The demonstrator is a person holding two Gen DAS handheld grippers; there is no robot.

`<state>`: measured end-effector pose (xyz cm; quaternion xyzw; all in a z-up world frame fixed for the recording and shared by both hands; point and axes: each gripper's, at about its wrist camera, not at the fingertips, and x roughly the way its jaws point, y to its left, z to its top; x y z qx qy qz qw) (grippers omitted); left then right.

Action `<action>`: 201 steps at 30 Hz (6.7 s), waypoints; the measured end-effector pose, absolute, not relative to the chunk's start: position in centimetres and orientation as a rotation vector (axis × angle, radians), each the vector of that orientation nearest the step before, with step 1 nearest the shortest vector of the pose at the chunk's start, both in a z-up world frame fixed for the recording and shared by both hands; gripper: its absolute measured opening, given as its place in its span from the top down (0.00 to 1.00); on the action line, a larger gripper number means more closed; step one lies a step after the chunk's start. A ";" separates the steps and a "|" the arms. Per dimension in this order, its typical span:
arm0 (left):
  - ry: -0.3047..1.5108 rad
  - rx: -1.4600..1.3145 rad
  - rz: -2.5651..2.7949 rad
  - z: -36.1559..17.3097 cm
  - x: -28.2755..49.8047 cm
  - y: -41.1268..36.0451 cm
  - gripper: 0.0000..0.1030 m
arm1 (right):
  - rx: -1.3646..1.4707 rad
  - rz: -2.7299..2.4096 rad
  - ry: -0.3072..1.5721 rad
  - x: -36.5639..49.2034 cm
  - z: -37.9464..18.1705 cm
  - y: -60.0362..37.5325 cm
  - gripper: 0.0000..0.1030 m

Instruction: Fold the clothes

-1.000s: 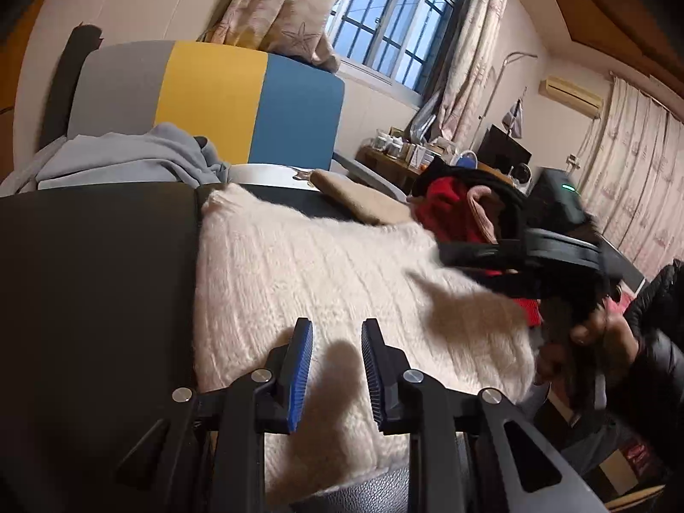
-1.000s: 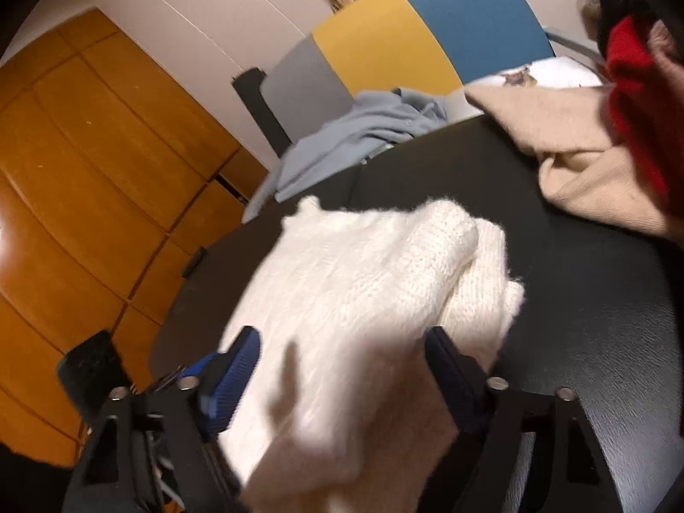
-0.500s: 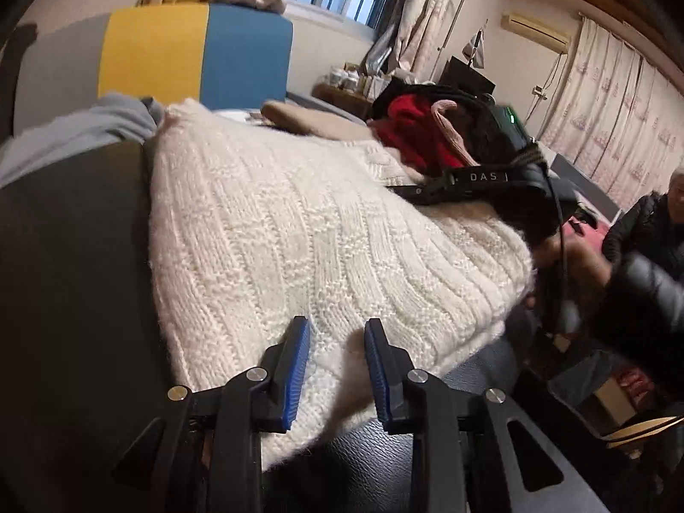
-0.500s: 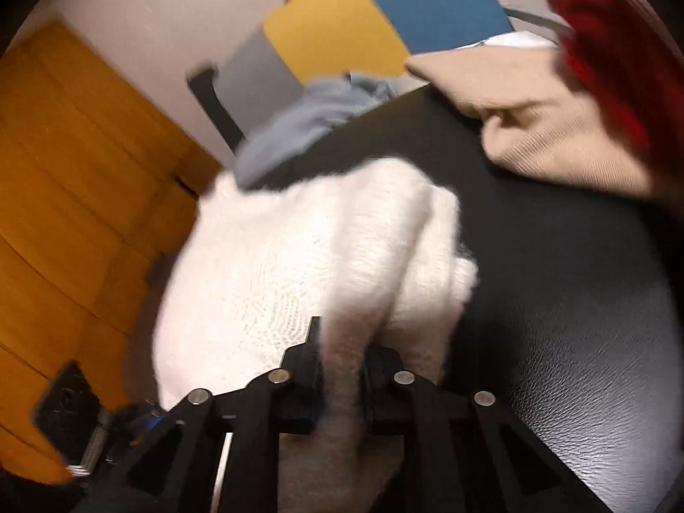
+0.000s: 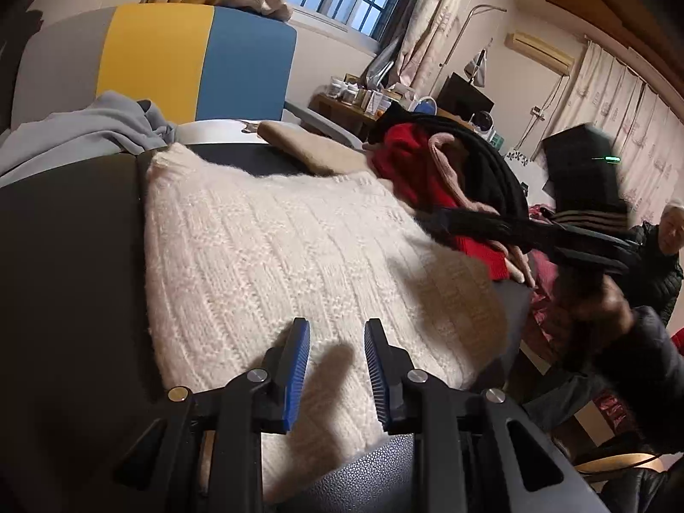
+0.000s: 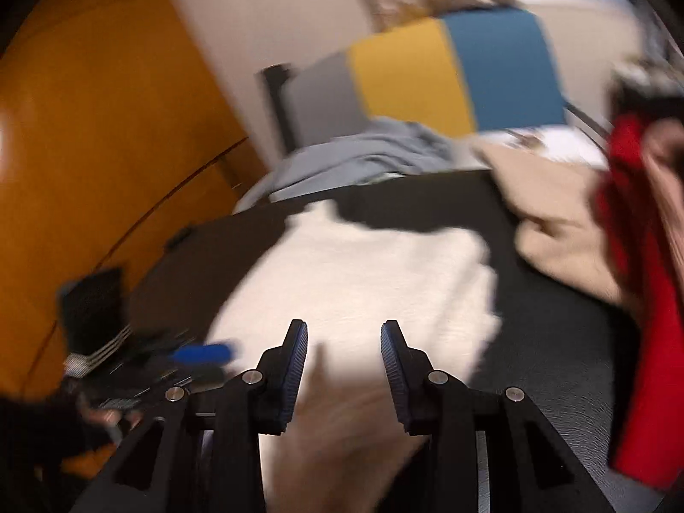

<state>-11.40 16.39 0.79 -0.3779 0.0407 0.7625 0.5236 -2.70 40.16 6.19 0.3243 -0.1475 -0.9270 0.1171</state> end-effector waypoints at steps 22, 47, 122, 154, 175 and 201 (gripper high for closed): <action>-0.011 -0.844 1.919 6.4 -20.4 15.4 0.74 | 1.102 -2.818 -0.326 2.8 -0.8 37.5 0.62; 0.392 -0.972 2.007 -0.4 -22.6 25.5 0.72 | 1.072 -2.845 -0.401 2.1 -1.3 37.7 0.60; -0.865 -0.929 2.619 3.7 -20.0 -27.7 0.57 | 1.121 -1.813 -0.313 -39.3 1.5 -0.5 0.54; -0.578 -1.185 2.962 -1.4 -24.2 -24.0 0.56 | 1.005 -1.934 0.316 -33.7 -2.3 -9.0 0.34; -0.321 -1.159 3.386 11.3 -15.0 -22.0 0.64 | 0.822 -2.380 0.393 -24.4 6.1 -8.2 0.05; -0.465 -1.187 3.394 11.2 -13.3 -22.8 0.62 | 0.761 -2.324 0.468 -18.6 6.6 -6.2 0.00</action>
